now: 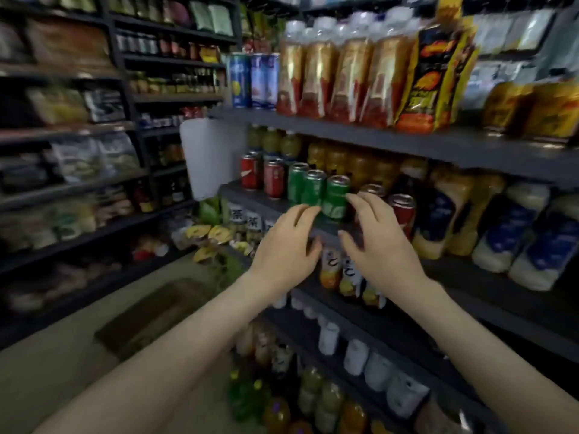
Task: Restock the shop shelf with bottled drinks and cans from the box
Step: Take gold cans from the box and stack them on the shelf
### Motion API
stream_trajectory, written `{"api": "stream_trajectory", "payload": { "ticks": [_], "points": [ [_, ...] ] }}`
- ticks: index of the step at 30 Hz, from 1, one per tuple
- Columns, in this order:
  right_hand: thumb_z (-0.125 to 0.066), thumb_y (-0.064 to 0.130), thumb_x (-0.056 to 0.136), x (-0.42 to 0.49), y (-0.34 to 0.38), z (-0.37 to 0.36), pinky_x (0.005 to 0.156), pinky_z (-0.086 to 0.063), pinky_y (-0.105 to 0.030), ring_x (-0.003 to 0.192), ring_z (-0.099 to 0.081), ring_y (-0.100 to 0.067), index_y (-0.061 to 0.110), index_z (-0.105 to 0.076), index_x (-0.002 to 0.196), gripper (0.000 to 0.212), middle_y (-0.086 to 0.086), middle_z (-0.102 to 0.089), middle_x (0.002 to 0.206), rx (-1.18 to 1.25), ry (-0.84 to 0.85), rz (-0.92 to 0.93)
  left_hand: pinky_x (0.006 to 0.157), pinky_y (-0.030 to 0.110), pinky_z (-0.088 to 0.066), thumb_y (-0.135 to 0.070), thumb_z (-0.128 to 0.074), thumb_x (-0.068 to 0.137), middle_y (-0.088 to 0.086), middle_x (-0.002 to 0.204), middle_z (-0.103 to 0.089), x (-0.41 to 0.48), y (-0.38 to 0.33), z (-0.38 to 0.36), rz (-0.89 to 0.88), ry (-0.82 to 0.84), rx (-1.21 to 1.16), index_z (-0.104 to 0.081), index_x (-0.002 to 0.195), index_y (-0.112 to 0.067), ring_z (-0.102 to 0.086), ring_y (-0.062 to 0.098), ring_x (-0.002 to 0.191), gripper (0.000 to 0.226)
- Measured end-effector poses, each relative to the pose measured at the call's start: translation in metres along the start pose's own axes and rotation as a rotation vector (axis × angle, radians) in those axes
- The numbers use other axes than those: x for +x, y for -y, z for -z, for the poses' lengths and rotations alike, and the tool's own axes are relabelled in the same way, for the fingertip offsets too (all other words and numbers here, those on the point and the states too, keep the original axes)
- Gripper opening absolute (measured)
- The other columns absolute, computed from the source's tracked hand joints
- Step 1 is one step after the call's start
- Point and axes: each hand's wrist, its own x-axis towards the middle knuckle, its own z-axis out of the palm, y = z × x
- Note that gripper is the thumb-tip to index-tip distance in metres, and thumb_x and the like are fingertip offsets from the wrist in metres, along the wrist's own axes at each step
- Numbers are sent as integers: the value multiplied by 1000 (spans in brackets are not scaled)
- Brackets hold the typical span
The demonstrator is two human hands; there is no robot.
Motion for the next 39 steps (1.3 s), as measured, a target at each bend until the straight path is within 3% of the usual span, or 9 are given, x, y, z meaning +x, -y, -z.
{"api": "stream_trajectory", "payload": {
  "ticks": [5,13,19,24,31,39],
  "points": [
    [-50,28,97,-7,90,-108,112,-25,-29,142,-20,-18,14,-25,149,59,-3,-25,153,153,275,68,100,28,-38,-25,-50,97,4,146,-38,-103,90,31,354,126,104,-34,145,-13,-38,20,133,53],
    [-47,30,98,28,222,-286,107,-32,-33,140,-23,-21,13,-23,148,58,-4,-26,152,252,546,175,97,31,-41,-26,-50,95,5,143,-40,-208,263,79,699,184,204,-37,143,-13,-42,21,129,52],
    [-46,28,98,69,297,-412,105,-37,-37,136,-28,-25,13,-22,149,59,-5,-27,151,275,715,123,100,39,-43,-24,-47,97,9,144,-38,-255,390,115,917,280,215,-34,145,-11,-43,27,127,52],
    [-46,27,98,98,310,-490,102,-38,-35,135,-30,-23,14,-22,149,58,-6,-28,150,237,805,71,96,37,-46,-22,-45,98,11,144,-37,-256,475,117,984,377,221,-32,145,-11,-43,28,126,50],
    [-50,24,97,150,292,-627,102,-42,-35,137,-29,-21,17,-18,150,63,-4,-26,151,203,963,14,97,36,-42,-24,-41,98,10,147,-30,-240,606,61,1089,519,168,-28,146,-11,-40,28,129,51],
    [-53,20,95,207,307,-846,95,-43,-30,130,-39,-20,21,-13,151,69,-4,-29,149,195,1211,155,101,32,-35,-22,-43,98,8,146,-33,-244,794,-34,1348,554,58,-27,147,-14,-40,26,129,52]
  ]
}}
